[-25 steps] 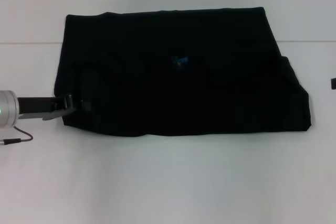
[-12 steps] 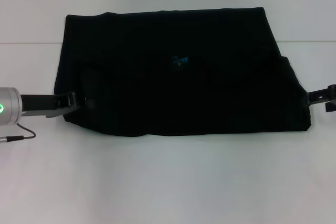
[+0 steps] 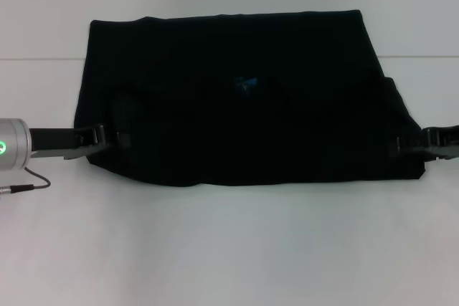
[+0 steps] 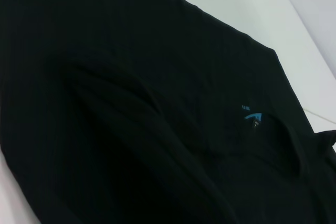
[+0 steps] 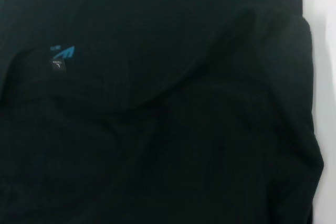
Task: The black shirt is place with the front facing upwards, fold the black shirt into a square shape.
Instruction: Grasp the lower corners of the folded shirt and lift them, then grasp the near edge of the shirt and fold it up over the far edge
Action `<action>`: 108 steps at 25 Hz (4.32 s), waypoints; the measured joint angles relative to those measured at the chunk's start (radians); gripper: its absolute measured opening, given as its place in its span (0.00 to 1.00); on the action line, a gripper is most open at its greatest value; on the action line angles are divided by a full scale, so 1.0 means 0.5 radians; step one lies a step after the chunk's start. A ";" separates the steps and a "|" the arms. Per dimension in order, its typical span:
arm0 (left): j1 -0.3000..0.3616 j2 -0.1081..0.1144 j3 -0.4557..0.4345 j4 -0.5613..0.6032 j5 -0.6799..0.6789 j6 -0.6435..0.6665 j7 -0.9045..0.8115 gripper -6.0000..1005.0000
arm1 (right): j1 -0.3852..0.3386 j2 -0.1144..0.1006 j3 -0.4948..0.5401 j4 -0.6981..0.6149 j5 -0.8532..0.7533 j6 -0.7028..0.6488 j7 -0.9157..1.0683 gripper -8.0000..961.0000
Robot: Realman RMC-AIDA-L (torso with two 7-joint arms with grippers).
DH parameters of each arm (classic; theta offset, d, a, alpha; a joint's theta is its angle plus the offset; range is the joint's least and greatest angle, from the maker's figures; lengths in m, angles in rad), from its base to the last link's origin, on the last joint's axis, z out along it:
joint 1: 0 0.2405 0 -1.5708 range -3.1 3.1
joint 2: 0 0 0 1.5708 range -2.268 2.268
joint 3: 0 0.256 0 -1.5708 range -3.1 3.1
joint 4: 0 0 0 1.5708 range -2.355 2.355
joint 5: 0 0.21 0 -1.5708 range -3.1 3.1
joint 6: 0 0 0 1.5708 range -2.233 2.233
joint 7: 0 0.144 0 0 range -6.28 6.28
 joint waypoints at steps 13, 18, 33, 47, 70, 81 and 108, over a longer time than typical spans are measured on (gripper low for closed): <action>0.001 -0.003 -0.002 -0.001 0.000 0.001 0.000 0.03 | 0.008 0.025 -0.074 -0.014 0.008 0.043 -0.023 0.66; 0.001 -0.003 -0.001 -0.006 0.000 0.004 0.000 0.03 | 0.008 0.032 -0.095 -0.011 0.005 0.047 -0.027 0.31; -0.017 0.063 -0.013 -0.060 -0.005 0.236 0.037 0.03 | -0.069 -0.002 -0.073 -0.184 0.070 -0.324 -0.170 0.05; 0.048 0.138 -0.013 -0.076 0.277 1.148 -0.020 0.04 | -0.279 -0.030 -0.182 -0.194 0.038 -1.173 -0.733 0.05; -0.097 0.209 -0.660 -0.033 0.431 0.803 -0.268 0.04 | -0.283 -0.080 0.571 -0.168 0.241 -0.818 -0.510 0.05; -0.171 0.072 -0.751 -0.080 0.208 0.004 -0.140 0.05 | -0.232 -0.014 0.551 0.140 0.711 -0.047 -0.421 0.04; -0.413 -0.254 -0.735 -0.131 0.057 -1.168 0.467 0.06 | 0.075 0.314 0.293 0.139 0.759 1.134 -0.797 0.05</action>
